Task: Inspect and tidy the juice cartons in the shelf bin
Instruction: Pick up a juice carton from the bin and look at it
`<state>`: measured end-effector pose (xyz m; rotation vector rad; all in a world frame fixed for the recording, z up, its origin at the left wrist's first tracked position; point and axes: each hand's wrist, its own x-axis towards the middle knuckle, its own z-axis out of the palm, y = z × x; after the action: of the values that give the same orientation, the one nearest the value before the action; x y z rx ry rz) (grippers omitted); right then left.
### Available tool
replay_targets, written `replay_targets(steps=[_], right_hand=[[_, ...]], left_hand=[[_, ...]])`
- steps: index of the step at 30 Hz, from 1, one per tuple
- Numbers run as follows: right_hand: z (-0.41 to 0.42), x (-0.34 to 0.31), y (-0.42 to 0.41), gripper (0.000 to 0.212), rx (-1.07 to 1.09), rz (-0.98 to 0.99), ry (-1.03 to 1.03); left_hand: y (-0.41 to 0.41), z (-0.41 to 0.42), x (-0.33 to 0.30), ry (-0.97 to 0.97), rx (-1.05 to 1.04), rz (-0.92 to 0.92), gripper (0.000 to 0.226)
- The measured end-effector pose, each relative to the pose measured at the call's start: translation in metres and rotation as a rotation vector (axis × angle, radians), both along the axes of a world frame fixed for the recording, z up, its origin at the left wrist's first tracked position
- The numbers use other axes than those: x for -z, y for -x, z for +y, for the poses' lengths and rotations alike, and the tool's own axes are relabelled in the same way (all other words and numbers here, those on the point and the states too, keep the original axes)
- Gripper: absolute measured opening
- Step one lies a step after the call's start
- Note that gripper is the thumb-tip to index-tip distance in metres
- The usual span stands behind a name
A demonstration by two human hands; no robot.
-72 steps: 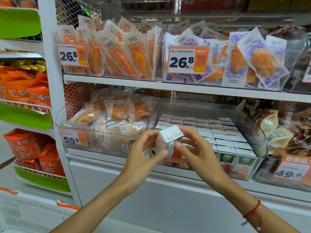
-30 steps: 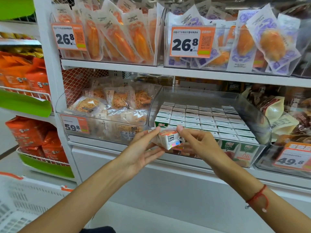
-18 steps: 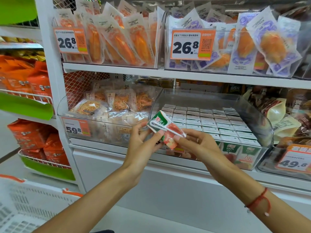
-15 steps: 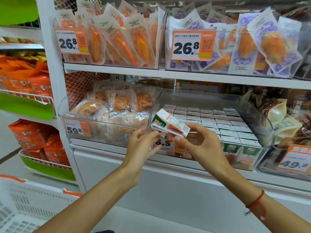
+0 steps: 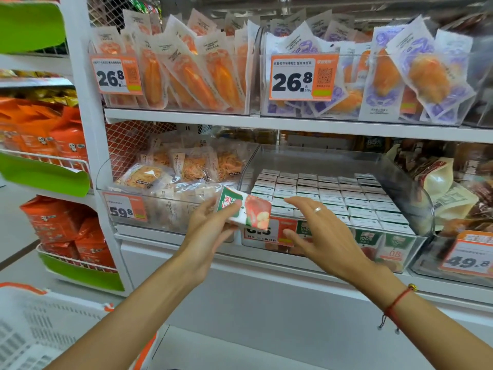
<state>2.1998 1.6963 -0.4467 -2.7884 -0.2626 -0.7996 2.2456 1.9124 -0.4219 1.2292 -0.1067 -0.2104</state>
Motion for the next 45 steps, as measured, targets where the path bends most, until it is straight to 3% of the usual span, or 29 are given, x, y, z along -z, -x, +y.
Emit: replay_targets(steps=[2,6,10,14,21,27,36,42,45], right_hand=[[-0.016,0.005,-0.003,0.048,0.116,0.068,0.037],[-0.026,0.011,-0.005,0.044,0.152,0.096,0.056],[-0.026,0.013,-0.006,0.047,0.151,0.077,0.05],[-0.029,0.015,-0.006,0.051,0.137,0.09,0.044],[-0.031,0.015,-0.006,0.054,0.122,0.108,0.055],[-0.032,0.016,-0.008,0.055,0.119,0.115,0.045],[-0.031,0.016,-0.007,0.055,0.122,0.112,0.033],[-0.031,0.016,-0.007,0.055,0.127,0.111,0.042],[-0.031,0.016,-0.006,0.055,0.129,0.11,0.042]], left_hand=[[-0.006,0.0,-0.008,-0.046,-0.056,-0.069,0.038],[-0.024,-0.011,-0.024,-0.341,-0.131,-0.37,0.033],[-0.047,-0.024,-0.038,-0.623,0.02,-0.697,0.042],[-0.067,-0.029,-0.05,-1.067,0.146,-0.91,0.041],[-0.085,-0.03,-0.085,-1.589,0.408,-1.016,0.046],[-0.089,-0.046,-0.085,-1.673,0.566,-1.033,0.051],[-0.09,-0.036,-0.05,-1.673,0.465,-1.113,0.049],[-0.084,-0.045,-0.048,-1.8,0.469,-1.217,0.025],[-0.087,-0.051,-0.058,-1.796,0.484,-1.156,0.036]])
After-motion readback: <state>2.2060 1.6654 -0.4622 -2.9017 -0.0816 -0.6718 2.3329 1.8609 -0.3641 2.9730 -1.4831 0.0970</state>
